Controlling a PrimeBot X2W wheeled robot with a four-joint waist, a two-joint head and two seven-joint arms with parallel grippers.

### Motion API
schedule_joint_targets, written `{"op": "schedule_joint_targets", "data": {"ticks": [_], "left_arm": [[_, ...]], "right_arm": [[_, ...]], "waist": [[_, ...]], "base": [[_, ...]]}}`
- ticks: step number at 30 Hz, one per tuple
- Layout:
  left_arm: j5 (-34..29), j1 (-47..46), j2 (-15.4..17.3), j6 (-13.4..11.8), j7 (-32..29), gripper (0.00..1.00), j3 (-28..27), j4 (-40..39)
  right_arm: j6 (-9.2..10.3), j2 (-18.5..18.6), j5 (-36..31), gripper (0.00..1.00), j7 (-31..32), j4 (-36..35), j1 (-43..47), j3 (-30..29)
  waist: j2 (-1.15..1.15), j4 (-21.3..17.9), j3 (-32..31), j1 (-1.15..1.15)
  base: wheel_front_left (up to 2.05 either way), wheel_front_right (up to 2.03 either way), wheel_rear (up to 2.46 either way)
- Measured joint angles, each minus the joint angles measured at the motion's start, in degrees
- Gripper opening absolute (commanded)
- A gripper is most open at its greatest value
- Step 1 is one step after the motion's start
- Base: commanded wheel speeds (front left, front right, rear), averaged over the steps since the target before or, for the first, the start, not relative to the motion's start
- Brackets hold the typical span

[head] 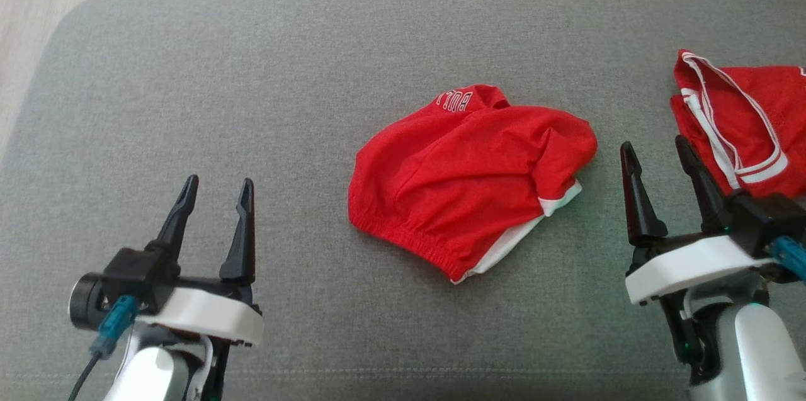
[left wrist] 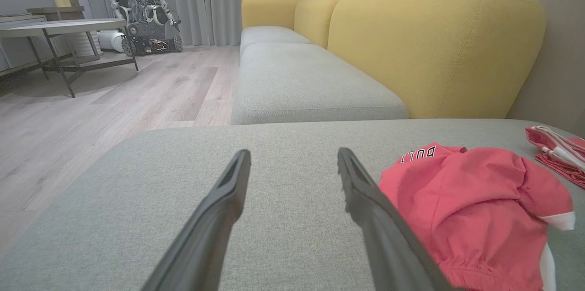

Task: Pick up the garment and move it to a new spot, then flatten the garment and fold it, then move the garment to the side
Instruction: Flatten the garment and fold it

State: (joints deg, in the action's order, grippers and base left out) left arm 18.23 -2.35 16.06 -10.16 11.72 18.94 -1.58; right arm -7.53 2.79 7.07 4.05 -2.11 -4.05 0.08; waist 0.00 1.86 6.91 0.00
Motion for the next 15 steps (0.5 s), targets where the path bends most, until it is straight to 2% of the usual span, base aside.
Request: {"op": "schedule_joint_targets", "data": {"ticks": [7, 9, 13, 14, 15], "left_arm": [[0.0, -0.2, -0.2, 0.6, -0.2, 1.0, 1.9, 0.0], [0.0, -0.5, -0.8, 2.4, -1.4, 1.0, 4.7, -0.1], [1.8, -1.3, -5.0, 8.0, -4.9, 1.0, 13.5, 1.1], [1.8, -1.3, -5.0, 8.0, -4.9, 1.0, 13.5, 1.1], [2.5, -1.4, -6.1, 9.5, -5.8, 1.0, 15.4, 1.9]], "right_arm": [[0.0, 0.0, 0.2, 1.0, 0.0, 0.0, 0.0, 0.0], [0.0, 0.0, 0.2, 1.0, 0.0, 0.0, 0.0, 0.0], [0.0, 0.0, 0.2, 1.0, 0.3, 0.0, 0.0, 0.2], [0.0, 0.0, 0.2, 1.0, 0.3, 0.0, 0.0, 0.2], [0.0, 0.0, 0.2, 1.0, 0.3, 0.0, 0.0, 0.3]], "waist": [[0.0, 0.2, 0.0, 0.0], [0.0, 0.3, 0.1, 0.0], [0.0, 0.1, 0.4, 0.0], [0.0, 0.1, 0.4, 0.0], [0.0, -0.1, 0.6, 0.0]], "base": [[0.0, 0.0, 0.0], [0.0, 0.0, 0.0], [0.0, 0.0, 0.0], [0.0, 0.0, 0.0], [0.0, 0.0, 0.0]]}}
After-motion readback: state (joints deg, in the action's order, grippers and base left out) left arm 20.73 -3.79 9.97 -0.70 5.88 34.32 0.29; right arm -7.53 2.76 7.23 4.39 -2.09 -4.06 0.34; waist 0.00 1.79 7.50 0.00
